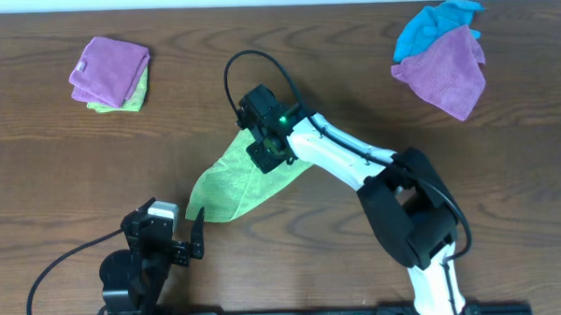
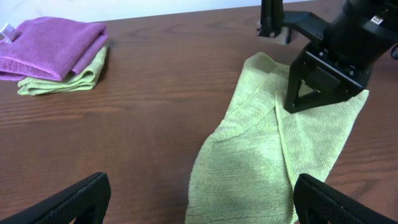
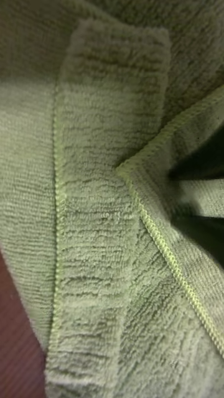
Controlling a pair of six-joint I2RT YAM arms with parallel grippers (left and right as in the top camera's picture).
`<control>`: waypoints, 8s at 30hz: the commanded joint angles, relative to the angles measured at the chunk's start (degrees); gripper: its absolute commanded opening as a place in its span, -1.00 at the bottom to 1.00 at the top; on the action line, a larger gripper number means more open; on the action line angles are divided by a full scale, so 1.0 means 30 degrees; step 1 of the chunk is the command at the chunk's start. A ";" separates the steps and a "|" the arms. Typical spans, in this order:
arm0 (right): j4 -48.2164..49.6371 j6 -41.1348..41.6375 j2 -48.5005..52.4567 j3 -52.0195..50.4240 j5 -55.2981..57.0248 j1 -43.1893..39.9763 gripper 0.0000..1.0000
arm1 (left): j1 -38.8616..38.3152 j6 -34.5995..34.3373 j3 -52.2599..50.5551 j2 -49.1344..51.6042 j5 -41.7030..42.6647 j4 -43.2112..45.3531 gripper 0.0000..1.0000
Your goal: Fold the cloth
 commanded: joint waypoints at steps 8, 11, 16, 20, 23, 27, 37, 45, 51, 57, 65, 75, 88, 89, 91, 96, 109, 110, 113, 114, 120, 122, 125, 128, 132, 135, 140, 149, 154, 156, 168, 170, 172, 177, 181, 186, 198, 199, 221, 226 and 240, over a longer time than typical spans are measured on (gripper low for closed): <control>-0.2973 0.1005 0.0073 0.0998 0.0175 -0.0007 -0.97 | -0.0073 -0.0007 -0.0379 -0.0109 0.0007 -0.0124 0.91; -0.3206 0.0998 -0.0262 0.1239 0.0233 0.0000 -0.65 | -0.0073 0.0000 -0.0379 -0.0109 0.0007 -0.0117 0.91; -0.1931 0.0998 -0.0160 0.1027 0.0233 0.0000 0.07 | -0.0073 -0.0007 -0.0379 -0.0109 0.0007 -0.0124 0.91; -0.0532 0.1005 -0.0160 0.0466 0.0233 0.0000 -0.03 | -0.0073 -0.0007 -0.0379 -0.0109 0.0007 -0.0117 0.91; -0.0066 0.0998 -0.0160 0.0255 0.0240 0.0000 -0.06 | -0.0073 -0.0007 -0.0379 -0.0109 0.0007 -0.0124 0.91; 0.0109 0.0998 -0.0044 0.0255 0.0240 0.0000 -0.13 | -0.0073 -0.0007 -0.0379 -0.0109 0.0007 -0.0124 0.91; 0.0189 0.0998 0.0962 0.0255 0.0233 0.0000 -0.20 | -0.0073 -0.0007 -0.0379 -0.0109 0.0007 -0.0124 0.91; 0.0029 0.1005 0.1035 0.0270 0.0240 -0.0015 -0.89 | -0.0073 -0.0007 -0.0379 -0.0109 0.0007 -0.0117 0.91; -0.1275 0.1435 0.0211 0.0321 0.0240 -0.0015 -0.98 | -0.0073 -0.0007 -0.0379 -0.0109 0.0007 -0.0124 0.91; -0.2776 0.1683 -0.2200 0.0321 0.0255 -0.0015 -0.97 | -0.0073 -0.0007 -0.0379 -0.0109 0.0007 -0.0117 0.91; -0.6054 0.2973 -0.5646 0.0321 0.0299 0.0044 -0.97 | -0.0073 -0.0007 -0.0379 -0.0109 0.0007 -0.0117 0.91; -0.8415 0.3140 -0.6142 0.0321 0.0095 0.0648 -0.97 | -0.0073 -0.0007 -0.0379 -0.0109 0.0007 -0.0117 0.91; -1.1956 0.5362 -0.6142 0.0321 0.0080 0.1945 -0.18 | -0.0073 -0.0007 -0.0379 -0.0109 0.0007 -0.0124 0.91; -1.1956 0.5355 -0.6149 0.0321 0.0087 0.1945 -0.09 | -0.0073 -0.0007 -0.0379 -0.0109 0.0007 -0.0124 0.91; -1.1846 0.5348 -0.6142 0.0321 0.0211 0.1887 0.13 | -0.0073 -0.0007 -0.0379 -0.0109 0.0007 -0.0124 0.91; -1.0899 0.5348 -0.6142 0.0321 0.1158 0.1501 -0.79 | -0.0073 -0.0007 -0.0379 -0.0109 0.0007 -0.0124 0.91; -1.0061 0.4736 -1.2619 0.0328 0.2317 0.1144 -0.97 | -0.0073 -0.0007 -0.0379 -0.0109 0.0000 -0.0124 0.91; -1.0280 0.4692 -1.3435 0.0328 0.2317 0.1144 -0.97 | -0.0073 -0.0007 -0.0379 -0.0109 0.0007 -0.0124 0.91; -1.1125 0.4714 -1.5467 0.0328 0.2310 0.1144 -0.97 | -0.0073 -0.0036 -0.0379 -0.0109 0.0087 -0.0102 0.91; -1.1424 0.4714 -1.6087 0.0328 0.2310 0.1151 -0.97 | -0.0080 -0.0197 -0.0379 -0.0109 0.0488 -0.0109 0.91; -1.3187 0.4860 -1.9671 0.0328 0.1938 0.1166 -0.97 | -0.0087 -0.4269 -0.0379 -0.0109 0.3942 -0.0109 0.91; -1.3486 0.4860 -2.0852 0.0328 0.1341 0.1166 -0.97 | -0.0087 -0.6550 -0.0379 -0.0109 0.5843 -0.0117 0.91; -1.3981 0.4845 -2.2345 0.0328 0.0248 0.1158 -0.97 | -0.0087 -0.9653 -0.0379 -0.0109 0.8932 -0.0124 0.91; -1.5067 0.4852 -2.3307 0.0328 -0.0095 0.1158 -0.97 | -0.0087 -1.1577 -0.0379 -0.0109 1.0440 0.0284 0.91; -1.6334 0.4852 -2.4050 0.0328 -0.1071 0.1158 -0.56 | -0.0087 -1.2655 -0.0379 -0.0109 1.0382 0.0933 0.90; -1.6451 0.4845 -2.4312 0.0328 -0.1887 0.1158 -0.02 | -0.0095 -1.4214 -0.0379 -0.0109 1.0389 0.2419 0.91; -1.6058 0.4838 -2.4378 0.0328 -0.1676 0.1158 -0.39 | -0.0160 -1.4651 -0.0379 -0.0080 1.0681 0.3235 0.66; -1.3223 0.4852 -2.4924 0.0335 0.1086 0.1158 -0.16 | -0.0976 -1.4396 -0.0066 0.3344 0.9857 0.7147 0.61; -1.2808 0.4845 -2.5135 0.0335 0.2331 0.1158 -0.17 | -0.1712 -1.2305 0.1464 0.7614 0.9347 0.8255 0.59; -1.2815 0.4852 -2.5128 0.0335 0.2783 0.1158 -0.19 | -0.2361 -1.1089 0.2645 0.9865 0.8830 0.8174 0.59; -1.2808 0.4845 -2.5135 0.0335 0.4546 0.1144 -0.15 | -0.7555 -0.6258 0.9508 2.1070 0.1530 0.6171 0.68; -1.2837 0.4838 -2.5128 0.0335 0.4612 0.1144 -0.15 | -0.8225 -0.5770 1.0681 2.2746 0.0262 0.6033 0.73; -1.2845 0.4830 -2.5128 0.0335 0.4626 0.1144 -0.15 | -0.8626 -0.5544 1.1744 2.4305 -0.0933 0.6105 0.74; -1.2954 0.4830 -2.5128 0.0328 0.4619 0.1144 -0.18 | -0.8714 -0.5552 1.3682 2.7926 -0.1960 0.7679 0.71; -1.2968 0.4830 -2.5128 0.0328 0.4619 0.1144 -0.18 | -0.8714 -0.5552 1.4236 2.9878 -0.2448 0.9683 0.65; -1.3202 0.4772 -2.5128 0.0328 0.4823 0.1144 -0.18 | -0.8714 -0.5559 1.5249 3.2254 -0.3621 1.0448 0.53; -1.3398 0.4772 -2.5128 0.0328 0.5260 0.1144 -0.21 | -0.8721 -0.5610 1.5555 3.3274 -0.3461 1.0477 -0.89; -1.3413 0.4772 -2.5128 0.0328 0.5253 0.1144 -0.21 | -0.8714 -0.5603 1.5555 3.3456 -0.3453 1.0557 -0.88; -1.3610 0.4779 -2.5092 0.0255 0.5260 0.1144 -0.21 | -0.8714 -0.4962 1.5555 3.7011 -0.6091 1.1635 -0.89; -1.3588 0.4779 -2.5084 -0.0007 0.5333 0.1144 -0.18 | -0.8706 -0.4539 1.5555 3.7164 -0.9369 1.1300 -0.89; -0.2076 0.5340 -2.2513 -1.0178 0.5719 0.0146 -0.92 | -0.8699 -0.4758 1.5555 3.7164 -1.1570 1.0149 -0.88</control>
